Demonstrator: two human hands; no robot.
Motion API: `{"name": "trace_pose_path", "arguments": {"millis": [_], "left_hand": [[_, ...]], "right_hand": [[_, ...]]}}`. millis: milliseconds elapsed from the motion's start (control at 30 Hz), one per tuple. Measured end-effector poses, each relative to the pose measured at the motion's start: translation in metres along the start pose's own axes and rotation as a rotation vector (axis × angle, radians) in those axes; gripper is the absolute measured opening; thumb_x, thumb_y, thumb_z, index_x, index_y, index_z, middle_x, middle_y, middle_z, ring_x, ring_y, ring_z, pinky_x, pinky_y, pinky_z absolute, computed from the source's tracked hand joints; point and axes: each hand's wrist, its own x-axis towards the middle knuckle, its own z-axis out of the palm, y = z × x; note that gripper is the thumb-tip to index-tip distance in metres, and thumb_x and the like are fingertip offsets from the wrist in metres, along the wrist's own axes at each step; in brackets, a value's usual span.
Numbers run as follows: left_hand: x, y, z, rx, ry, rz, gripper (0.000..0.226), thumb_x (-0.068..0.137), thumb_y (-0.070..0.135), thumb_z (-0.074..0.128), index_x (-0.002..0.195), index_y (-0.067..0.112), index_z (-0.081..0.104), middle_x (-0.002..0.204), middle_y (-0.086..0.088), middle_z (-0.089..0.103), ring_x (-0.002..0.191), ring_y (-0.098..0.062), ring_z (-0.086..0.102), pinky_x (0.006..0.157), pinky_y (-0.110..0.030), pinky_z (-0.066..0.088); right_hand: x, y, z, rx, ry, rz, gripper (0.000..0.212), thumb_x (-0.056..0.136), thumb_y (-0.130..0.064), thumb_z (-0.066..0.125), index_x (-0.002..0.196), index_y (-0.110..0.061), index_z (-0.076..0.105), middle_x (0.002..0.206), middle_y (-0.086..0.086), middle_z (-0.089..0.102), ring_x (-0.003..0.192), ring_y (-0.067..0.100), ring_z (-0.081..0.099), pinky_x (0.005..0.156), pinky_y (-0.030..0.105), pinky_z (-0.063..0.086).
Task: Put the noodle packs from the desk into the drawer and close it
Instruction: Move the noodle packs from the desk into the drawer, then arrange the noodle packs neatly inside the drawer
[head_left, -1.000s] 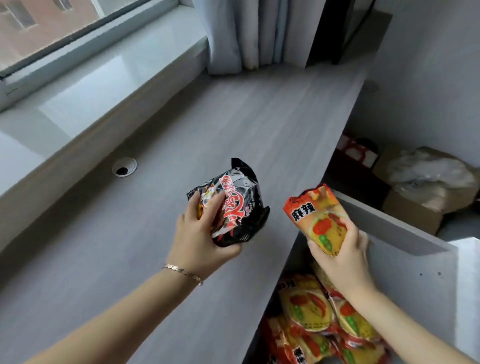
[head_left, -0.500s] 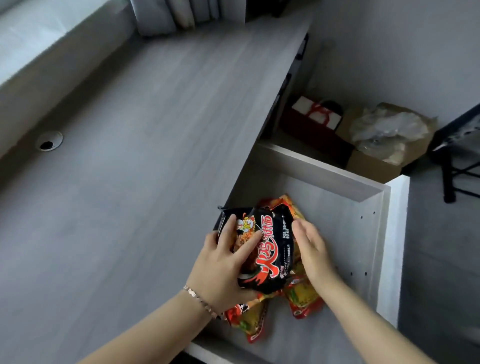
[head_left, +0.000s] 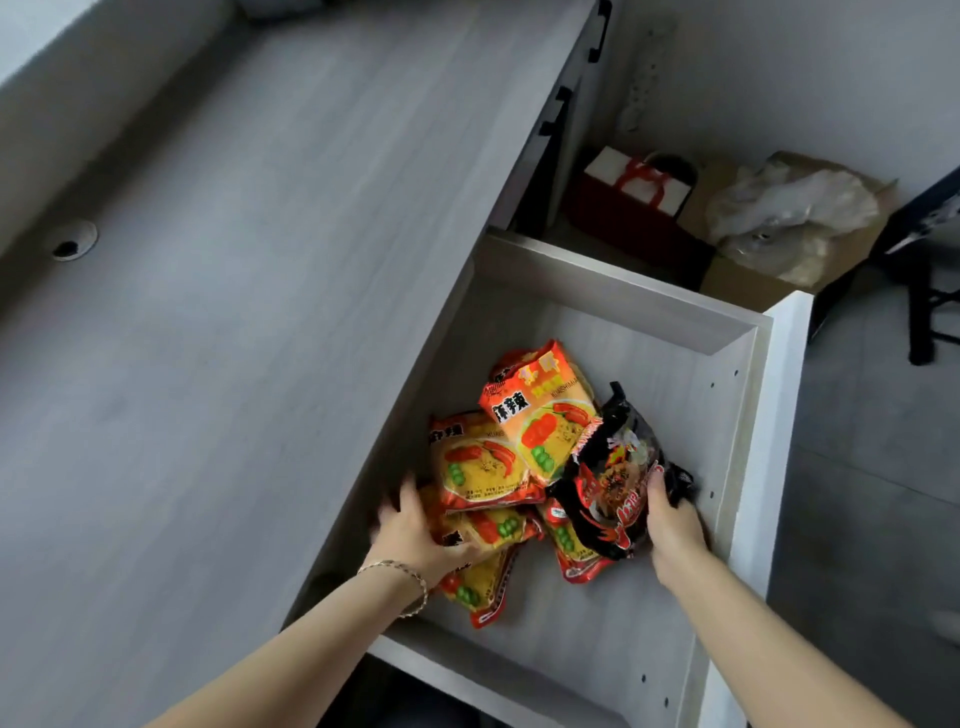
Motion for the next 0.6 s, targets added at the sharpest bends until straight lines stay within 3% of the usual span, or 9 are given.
{"name": "trace_pose_path", "arguments": {"millis": [133, 233, 267, 333, 400, 467, 533, 600], "left_hand": [[0.006, -0.013, 0.012, -0.002, -0.059, -0.009, 0.122, 0.063, 0.045, 0.081, 0.148, 0.026, -0.003, 0.154, -0.011, 0.022, 0.133, -0.028, 0.042, 0.105, -0.038, 0.045], [0.008, -0.004, 0.016, -0.034, -0.004, 0.069, 0.107, 0.062, 0.045, 0.081, 0.144, 0.03, 0.014, 0.142, -0.007, 0.041, 0.123, -0.024, 0.051, 0.097, -0.038, 0.052], [0.009, 0.0, 0.015, -0.055, 0.007, 0.08, 0.102, 0.062, 0.046, 0.081, 0.142, 0.031, 0.02, 0.137, -0.005, 0.045, 0.12, -0.023, 0.053, 0.096, -0.037, 0.052], [0.014, 0.01, 0.007, -0.07, 0.042, 0.108, 0.099, 0.06, 0.046, 0.083, 0.14, 0.03, 0.026, 0.134, -0.005, 0.045, 0.121, -0.023, 0.051, 0.098, -0.037, 0.049], [0.02, 0.016, -0.005, -0.089, 0.085, 0.145, 0.097, 0.061, 0.039, 0.084, 0.141, 0.025, 0.03, 0.137, -0.004, 0.045, 0.124, -0.022, 0.048, 0.102, -0.035, 0.045], [0.024, 0.016, -0.015, -0.175, 0.094, 0.163, 0.096, 0.062, 0.029, 0.085, 0.142, 0.022, 0.031, 0.139, -0.002, 0.048, 0.126, -0.02, 0.048, 0.102, -0.031, 0.043], [0.024, 0.013, -0.019, -0.314, 0.078, 0.134, 0.097, 0.062, 0.021, 0.086, 0.142, 0.022, 0.03, 0.139, -0.001, 0.049, 0.127, -0.02, 0.048, 0.1, -0.028, 0.042], [0.023, 0.011, -0.02, -0.434, 0.076, 0.046, 0.094, 0.066, 0.017, 0.083, 0.143, 0.02, 0.029, 0.139, -0.004, 0.048, 0.127, -0.023, 0.047, 0.1, -0.029, 0.041]], "right_hand": [[0.007, -0.002, 0.009, 0.044, 0.054, 0.136, 0.074, 0.092, -0.056, 0.034, 0.141, -0.001, 0.035, 0.146, 0.018, 0.042, 0.13, 0.038, 0.043, 0.109, 0.047, 0.037], [-0.011, -0.007, 0.011, -0.058, 0.079, 0.146, 0.073, 0.093, -0.056, 0.028, 0.141, -0.002, 0.033, 0.146, 0.021, 0.039, 0.13, 0.04, 0.041, 0.105, 0.048, 0.035], [-0.022, -0.007, 0.012, -0.215, 0.129, 0.058, 0.073, 0.092, -0.056, 0.029, 0.141, -0.002, 0.033, 0.145, 0.024, 0.039, 0.129, 0.042, 0.041, 0.104, 0.049, 0.035], [-0.043, -0.009, 0.015, -0.438, 0.203, -0.335, 0.065, 0.09, -0.044, 0.042, 0.138, -0.002, 0.036, 0.144, 0.026, 0.036, 0.131, 0.04, 0.037, 0.105, 0.043, 0.034], [-0.061, -0.017, 0.021, -0.425, 0.153, -0.838, 0.042, 0.088, -0.018, 0.055, 0.127, -0.001, 0.049, 0.136, 0.024, 0.041, 0.126, 0.031, 0.038, 0.104, 0.014, 0.029], [-0.073, -0.024, 0.033, -0.464, -0.008, -1.168, 0.022, 0.084, -0.007, 0.054, 0.104, 0.0, 0.063, 0.113, 0.017, 0.055, 0.107, 0.02, 0.049, 0.092, -0.005, 0.026], [-0.084, -0.022, 0.047, -0.603, -0.322, -1.195, 0.02, 0.086, -0.008, 0.05, 0.095, -0.004, 0.067, 0.098, 0.004, 0.058, 0.095, 0.015, 0.058, 0.082, -0.003, 0.036], [-0.091, -0.01, 0.066, -0.872, -0.548, -1.09, 0.027, 0.09, -0.014, 0.051, 0.115, -0.009, 0.061, 0.115, 0.0, 0.055, 0.11, 0.016, 0.057, 0.089, 0.009, 0.043]]}}
